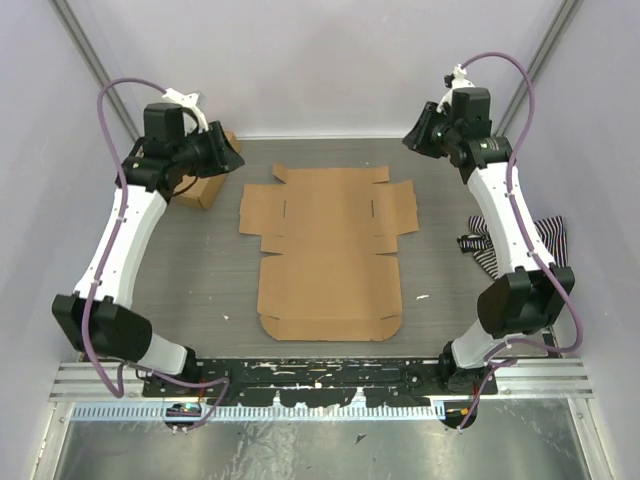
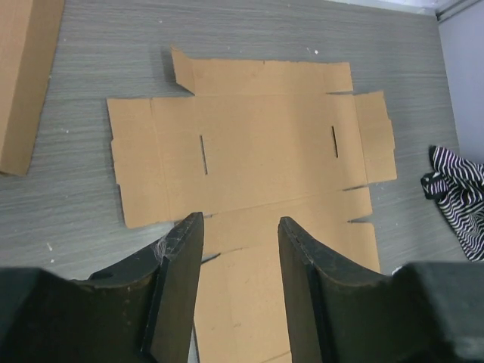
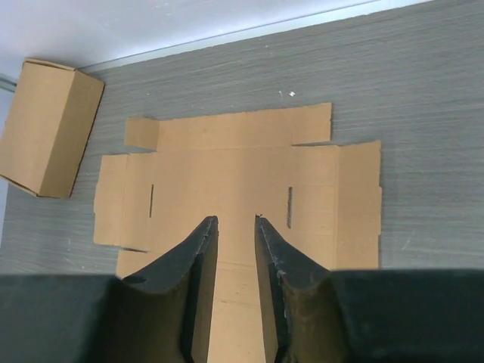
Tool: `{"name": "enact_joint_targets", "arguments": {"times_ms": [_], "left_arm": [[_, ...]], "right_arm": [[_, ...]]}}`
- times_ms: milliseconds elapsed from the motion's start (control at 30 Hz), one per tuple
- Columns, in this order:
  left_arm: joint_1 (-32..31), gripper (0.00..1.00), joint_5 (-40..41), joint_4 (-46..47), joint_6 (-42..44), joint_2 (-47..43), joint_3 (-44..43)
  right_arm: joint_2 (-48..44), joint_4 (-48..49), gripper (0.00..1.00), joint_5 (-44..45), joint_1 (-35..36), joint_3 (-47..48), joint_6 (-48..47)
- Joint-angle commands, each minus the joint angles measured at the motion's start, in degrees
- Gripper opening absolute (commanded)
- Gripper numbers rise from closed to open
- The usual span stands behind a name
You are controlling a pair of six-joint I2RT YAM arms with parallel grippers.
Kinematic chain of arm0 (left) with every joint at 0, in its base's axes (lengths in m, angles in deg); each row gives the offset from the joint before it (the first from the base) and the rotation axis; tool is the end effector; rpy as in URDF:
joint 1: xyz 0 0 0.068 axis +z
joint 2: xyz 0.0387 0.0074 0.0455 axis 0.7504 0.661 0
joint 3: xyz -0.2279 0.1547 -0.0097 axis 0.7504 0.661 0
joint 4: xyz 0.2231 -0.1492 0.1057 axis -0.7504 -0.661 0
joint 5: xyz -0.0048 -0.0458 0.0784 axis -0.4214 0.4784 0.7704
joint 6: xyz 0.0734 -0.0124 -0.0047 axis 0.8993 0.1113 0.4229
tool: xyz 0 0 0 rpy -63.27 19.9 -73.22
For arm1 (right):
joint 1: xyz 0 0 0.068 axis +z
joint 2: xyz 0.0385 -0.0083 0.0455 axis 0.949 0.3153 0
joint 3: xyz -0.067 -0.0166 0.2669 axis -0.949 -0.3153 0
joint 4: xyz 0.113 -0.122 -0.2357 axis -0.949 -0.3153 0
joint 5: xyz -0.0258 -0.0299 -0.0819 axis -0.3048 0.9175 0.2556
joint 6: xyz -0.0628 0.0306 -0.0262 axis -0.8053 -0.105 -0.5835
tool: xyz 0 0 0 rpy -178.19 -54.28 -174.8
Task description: Fold the paper box
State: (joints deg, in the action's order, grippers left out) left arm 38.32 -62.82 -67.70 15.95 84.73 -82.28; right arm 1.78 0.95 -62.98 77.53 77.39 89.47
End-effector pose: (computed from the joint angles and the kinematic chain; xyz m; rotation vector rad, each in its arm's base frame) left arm 0.3569 -0.0806 0.4043 -0.0313 2.1392 -0.5803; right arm 0.4051 0.0529 0.4043 0.1302 2.0821 0.4497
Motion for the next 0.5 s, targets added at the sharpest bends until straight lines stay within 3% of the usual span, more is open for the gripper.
{"name": "enact_joint_targets", "arguments": {"times_ms": [0,233,467], "left_arm": [[-0.47,0.52,0.46,-0.89,-0.97,4.52,-5.84],[-0.47,0.53,2.54,-2.72,-0.67,11.97,-11.0],[-0.5,0.54,3.79,-5.59,-0.91,22.13,-20.01]], "right_arm": [[3.39,1.26,0.34,-1.27,1.87,5.73,-1.36],[9.2,0.82,0.41,-2.79,2.17,11.8,-1.44],[19.96,-3.04,0.61,-3.59,2.17,22.05,-2.96]]}}
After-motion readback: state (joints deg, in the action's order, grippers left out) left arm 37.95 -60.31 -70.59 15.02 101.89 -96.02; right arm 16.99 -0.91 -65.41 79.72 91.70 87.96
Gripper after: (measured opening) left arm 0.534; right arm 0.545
